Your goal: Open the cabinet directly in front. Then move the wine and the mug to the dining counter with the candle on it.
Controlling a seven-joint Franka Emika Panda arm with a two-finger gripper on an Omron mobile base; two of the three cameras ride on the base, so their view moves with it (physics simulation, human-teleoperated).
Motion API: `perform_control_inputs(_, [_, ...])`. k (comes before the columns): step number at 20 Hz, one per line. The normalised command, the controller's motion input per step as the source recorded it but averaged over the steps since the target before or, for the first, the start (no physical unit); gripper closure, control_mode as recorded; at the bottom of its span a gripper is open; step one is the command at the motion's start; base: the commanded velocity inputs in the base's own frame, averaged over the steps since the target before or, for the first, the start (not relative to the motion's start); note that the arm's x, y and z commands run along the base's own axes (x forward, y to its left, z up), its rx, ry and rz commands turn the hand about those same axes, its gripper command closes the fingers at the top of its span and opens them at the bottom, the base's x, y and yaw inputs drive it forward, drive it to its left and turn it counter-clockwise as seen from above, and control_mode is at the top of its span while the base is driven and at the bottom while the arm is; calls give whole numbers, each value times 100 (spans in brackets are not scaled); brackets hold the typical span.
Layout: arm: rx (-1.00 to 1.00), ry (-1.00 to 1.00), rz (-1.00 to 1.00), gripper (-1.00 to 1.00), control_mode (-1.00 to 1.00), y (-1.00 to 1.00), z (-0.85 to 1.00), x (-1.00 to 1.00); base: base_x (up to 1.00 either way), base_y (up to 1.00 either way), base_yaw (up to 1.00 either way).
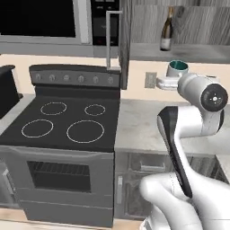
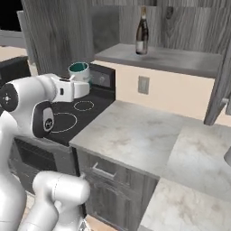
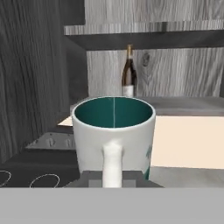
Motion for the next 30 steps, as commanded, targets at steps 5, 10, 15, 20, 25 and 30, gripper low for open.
perform_control_inputs(5, [0,0,0,100,100,0,0,0,-37,0,75])
perform_control_inputs(10, [0,0,0,100,100,0,0,0,-40,0,73])
perform_control_inputs(15, [0,0,0,100,100,0,0,0,-7,2,87])
perform_control_inputs(20, [0,0,0,100,100,0,0,0,0,1,93])
perform_control_inputs(25, [0,0,0,100,100,0,0,0,5,0,92])
perform_control_inputs(30, [0,0,0,100,100,0,0,0,88,-9,53])
